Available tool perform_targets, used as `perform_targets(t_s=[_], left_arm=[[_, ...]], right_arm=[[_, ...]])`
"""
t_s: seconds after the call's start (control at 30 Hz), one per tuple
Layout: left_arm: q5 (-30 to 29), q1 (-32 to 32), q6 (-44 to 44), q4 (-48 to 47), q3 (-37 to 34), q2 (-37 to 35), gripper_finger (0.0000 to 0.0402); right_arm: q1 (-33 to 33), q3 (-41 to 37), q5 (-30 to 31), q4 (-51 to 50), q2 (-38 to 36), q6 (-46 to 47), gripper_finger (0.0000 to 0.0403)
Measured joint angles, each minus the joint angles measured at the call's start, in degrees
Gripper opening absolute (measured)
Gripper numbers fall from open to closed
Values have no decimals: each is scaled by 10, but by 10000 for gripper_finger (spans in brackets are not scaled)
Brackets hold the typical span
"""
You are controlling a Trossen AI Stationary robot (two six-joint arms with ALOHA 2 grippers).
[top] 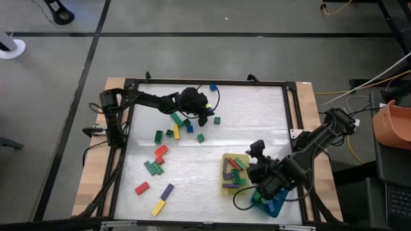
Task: Sort blocks by size
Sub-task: Put the small blue game piece into the blue bin
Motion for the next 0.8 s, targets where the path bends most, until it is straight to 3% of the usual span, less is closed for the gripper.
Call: perform_targets(t_s=[0.13,0.23,0.53,0.8], left_arm=[[89,-20,-114,5,0,-50,73],[120,-50,-154,12,0,-78,73],[125,-163,-161,125,0,-94,73],[125,-213,-149,172,0,-94,74]], right_arm=[[-26,0,20,12,0,-46,266],[-53,0,20,42,0,-68,266],[-123,0,20,189,0,-198,266],[-130,0,20,309,0,-324,266]])
